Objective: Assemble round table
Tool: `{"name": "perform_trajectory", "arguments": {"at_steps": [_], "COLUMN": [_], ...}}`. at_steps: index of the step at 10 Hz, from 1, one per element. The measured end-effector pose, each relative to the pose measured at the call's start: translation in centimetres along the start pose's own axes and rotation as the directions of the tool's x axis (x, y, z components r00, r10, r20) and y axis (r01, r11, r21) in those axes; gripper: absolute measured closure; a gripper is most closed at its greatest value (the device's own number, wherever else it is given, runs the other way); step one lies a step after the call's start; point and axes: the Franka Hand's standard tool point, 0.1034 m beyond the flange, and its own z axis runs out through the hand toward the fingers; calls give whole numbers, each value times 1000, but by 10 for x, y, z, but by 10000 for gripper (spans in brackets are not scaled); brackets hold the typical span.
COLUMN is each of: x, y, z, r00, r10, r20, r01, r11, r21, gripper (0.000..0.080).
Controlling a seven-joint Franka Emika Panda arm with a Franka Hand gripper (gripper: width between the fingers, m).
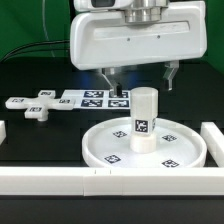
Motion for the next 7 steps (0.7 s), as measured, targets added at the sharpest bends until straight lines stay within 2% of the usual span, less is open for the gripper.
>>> {"name": "perform_trajectory", "arguments": {"at_steps": [2,6,7], "x": [-2,2,5], "y": [-7,2,4], "z": [0,7,7], "r00": [994,996,997], "r10": [4,-32,-46], "r20": [105,84,69], "r01": [-8,29,45], "r11": [999,999,999], "r21": [36,30,21], "gripper": [150,150,150]}}
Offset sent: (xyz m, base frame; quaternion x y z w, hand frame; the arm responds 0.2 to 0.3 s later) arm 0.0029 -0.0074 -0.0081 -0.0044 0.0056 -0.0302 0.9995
